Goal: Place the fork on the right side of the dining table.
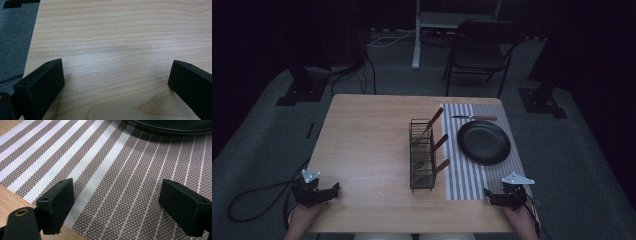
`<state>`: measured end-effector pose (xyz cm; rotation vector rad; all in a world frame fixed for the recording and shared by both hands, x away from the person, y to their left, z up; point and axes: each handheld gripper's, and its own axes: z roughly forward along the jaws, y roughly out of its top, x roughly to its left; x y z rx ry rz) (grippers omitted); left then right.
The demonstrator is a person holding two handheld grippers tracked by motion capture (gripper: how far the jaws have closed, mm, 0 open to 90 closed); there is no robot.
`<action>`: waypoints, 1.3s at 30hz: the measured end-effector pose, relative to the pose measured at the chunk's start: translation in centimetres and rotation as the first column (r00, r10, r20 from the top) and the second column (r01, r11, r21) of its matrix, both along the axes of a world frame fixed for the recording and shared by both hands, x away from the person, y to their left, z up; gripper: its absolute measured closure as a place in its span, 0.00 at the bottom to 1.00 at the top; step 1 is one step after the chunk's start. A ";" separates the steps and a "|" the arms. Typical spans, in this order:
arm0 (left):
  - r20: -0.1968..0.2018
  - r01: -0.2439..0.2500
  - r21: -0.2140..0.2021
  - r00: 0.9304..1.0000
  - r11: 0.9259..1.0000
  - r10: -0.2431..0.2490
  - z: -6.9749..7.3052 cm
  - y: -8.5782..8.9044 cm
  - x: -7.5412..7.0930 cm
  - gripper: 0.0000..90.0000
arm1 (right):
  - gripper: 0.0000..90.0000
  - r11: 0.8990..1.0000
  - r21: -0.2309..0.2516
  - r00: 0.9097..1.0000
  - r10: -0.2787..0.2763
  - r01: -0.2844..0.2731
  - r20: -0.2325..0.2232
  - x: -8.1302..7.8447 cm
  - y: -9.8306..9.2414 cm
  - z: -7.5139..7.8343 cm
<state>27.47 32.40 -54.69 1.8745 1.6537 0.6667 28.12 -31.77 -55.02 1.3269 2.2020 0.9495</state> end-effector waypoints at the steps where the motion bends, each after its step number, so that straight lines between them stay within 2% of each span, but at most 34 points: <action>1: 0.000 0.000 0.000 1.000 1.000 0.000 0.0 0.0 0.0 0.01 | 0.14 1.000 0.000 1.000 0.000 0.000 -0.001 0.0 0.0 0.0; 9: -0.001 0.007 0.000 1.000 1.000 -0.007 0.0 0.1 0.0 0.01 | 0.14 1.000 -0.010 1.000 0.004 -0.004 -0.030 0.2 0.0 0.3; 19: 0.000 0.006 0.000 1.000 1.000 -0.006 0.0 0.1 0.0 0.01 | 0.14 1.000 -0.016 0.999 -0.004 0.003 -0.039 0.2 0.1 0.3; 26: -0.001 0.007 0.000 1.000 1.000 -0.007 0.0 0.1 0.0 0.01 | 0.14 0.999 -0.030 0.997 -0.030 0.029 -0.065 0.4 0.5 0.6; 30: -0.001 0.006 0.000 1.000 1.000 -0.006 0.0 0.1 0.0 0.01 | 0.17 0.998 -0.044 0.997 -0.036 0.033 -0.075 0.2 0.9 0.8; 39: -0.001 0.006 0.000 1.000 1.000 -0.006 0.0 0.1 0.0 0.01 | 0.19 0.998 -0.048 0.993 0.029 -0.035 -0.113 -0.3 2.6 1.5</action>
